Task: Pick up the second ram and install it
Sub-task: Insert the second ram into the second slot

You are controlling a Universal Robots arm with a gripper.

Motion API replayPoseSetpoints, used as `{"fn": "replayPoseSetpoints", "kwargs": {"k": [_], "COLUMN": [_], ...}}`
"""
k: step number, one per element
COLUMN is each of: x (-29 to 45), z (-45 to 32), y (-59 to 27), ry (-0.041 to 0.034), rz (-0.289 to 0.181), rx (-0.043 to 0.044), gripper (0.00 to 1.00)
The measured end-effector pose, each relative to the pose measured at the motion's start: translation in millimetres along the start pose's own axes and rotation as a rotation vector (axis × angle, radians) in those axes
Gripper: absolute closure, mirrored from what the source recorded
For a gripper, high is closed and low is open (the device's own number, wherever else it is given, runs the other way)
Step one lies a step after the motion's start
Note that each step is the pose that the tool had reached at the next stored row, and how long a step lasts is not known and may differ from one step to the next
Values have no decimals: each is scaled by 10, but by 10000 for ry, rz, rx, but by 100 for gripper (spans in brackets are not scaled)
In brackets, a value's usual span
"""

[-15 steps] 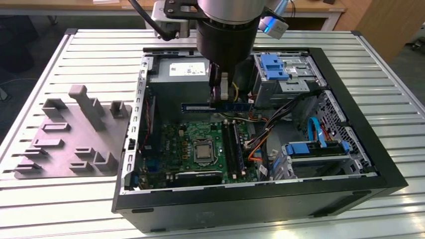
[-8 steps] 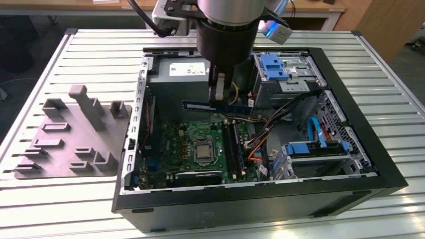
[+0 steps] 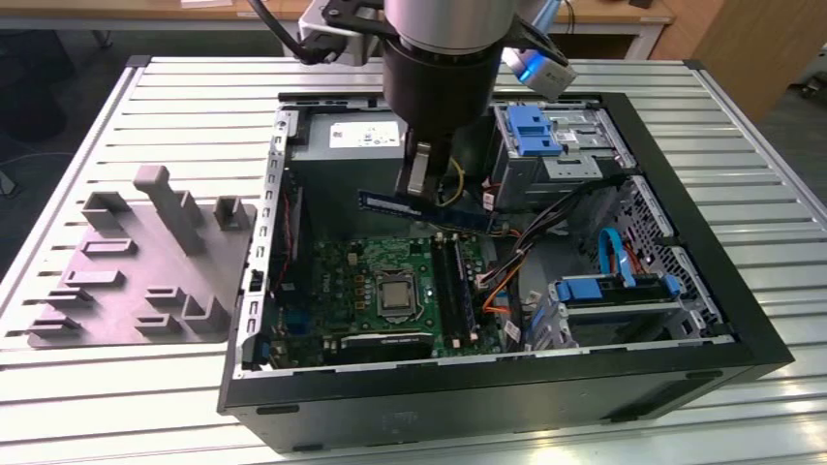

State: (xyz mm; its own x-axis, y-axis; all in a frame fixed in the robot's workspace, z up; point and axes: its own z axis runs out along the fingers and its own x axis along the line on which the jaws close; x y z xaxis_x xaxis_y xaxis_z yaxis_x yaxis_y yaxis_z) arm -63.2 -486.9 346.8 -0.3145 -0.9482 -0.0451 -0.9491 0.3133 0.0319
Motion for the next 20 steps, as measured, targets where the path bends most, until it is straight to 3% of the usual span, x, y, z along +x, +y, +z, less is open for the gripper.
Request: {"fn": "replayPoseSetpoints", "kwargs": {"k": [20], "x": [3], "z": [55], "y": [-2], "ry": [-116], "rz": [3634], "rx": [164], "gripper": [89]}}
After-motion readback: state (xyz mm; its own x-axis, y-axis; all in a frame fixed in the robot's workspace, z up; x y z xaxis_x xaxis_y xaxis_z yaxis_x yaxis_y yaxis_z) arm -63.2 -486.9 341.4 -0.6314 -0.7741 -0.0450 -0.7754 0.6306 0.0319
